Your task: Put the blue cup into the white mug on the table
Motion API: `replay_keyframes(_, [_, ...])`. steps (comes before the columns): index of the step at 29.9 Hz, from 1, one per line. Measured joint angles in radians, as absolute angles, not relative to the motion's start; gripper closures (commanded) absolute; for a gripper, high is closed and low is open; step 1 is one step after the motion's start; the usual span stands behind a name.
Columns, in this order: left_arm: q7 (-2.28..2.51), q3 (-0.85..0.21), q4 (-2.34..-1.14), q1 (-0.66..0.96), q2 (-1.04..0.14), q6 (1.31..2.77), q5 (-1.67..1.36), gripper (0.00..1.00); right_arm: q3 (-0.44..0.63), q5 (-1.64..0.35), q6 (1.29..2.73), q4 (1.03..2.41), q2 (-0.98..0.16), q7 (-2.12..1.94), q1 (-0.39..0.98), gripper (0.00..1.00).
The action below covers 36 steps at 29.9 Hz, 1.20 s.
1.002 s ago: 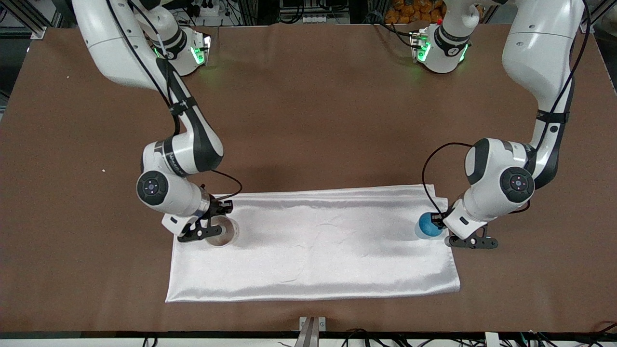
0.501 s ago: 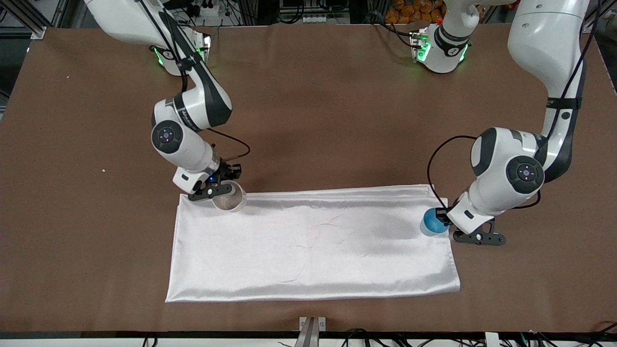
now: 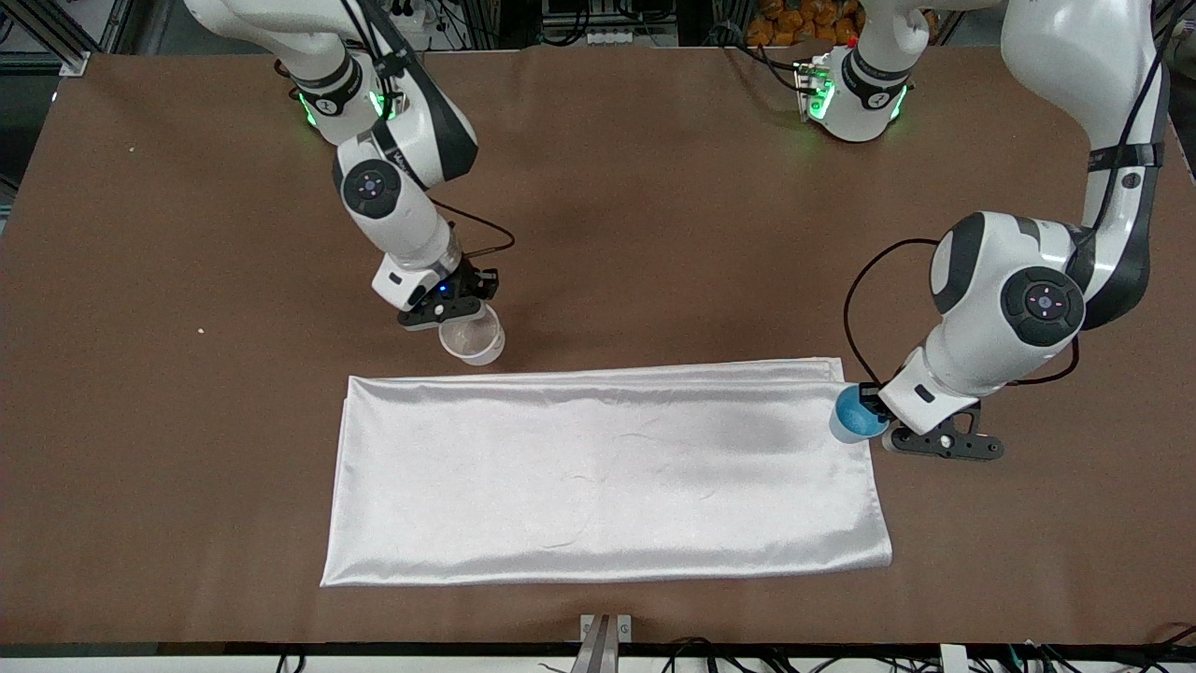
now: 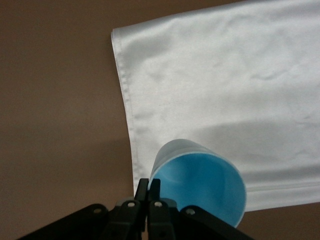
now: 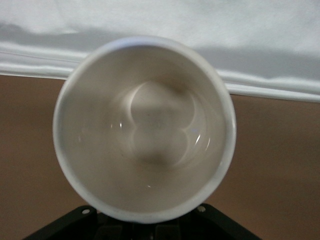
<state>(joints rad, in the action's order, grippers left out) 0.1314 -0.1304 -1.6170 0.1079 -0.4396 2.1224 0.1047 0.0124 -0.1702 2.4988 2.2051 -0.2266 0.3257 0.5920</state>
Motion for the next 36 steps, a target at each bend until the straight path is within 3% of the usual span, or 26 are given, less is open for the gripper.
replay_keyframes(19, [0.240,-0.272,-1.625,0.122,-0.416,2.019,0.105,1.00,0.010,-0.170,2.593,2.220,-0.240,0.734,0.840,1.00])
replay_keyframes(34, [0.385,-0.289,-1.634,0.191,-0.438,2.015,0.105,1.00,0.013,-0.170,2.788,2.225,-0.396,0.775,0.877,1.00])
replay_keyframes(35, [0.387,-0.289,-1.634,0.192,-0.442,2.015,0.105,1.00,0.013,-0.170,2.793,2.223,-0.403,0.775,0.877,0.99])
replay_keyframes(36, [0.388,-0.289,-1.634,0.191,-0.445,2.015,0.105,1.00,0.014,-0.170,2.796,2.221,-0.407,0.775,0.877,0.78])
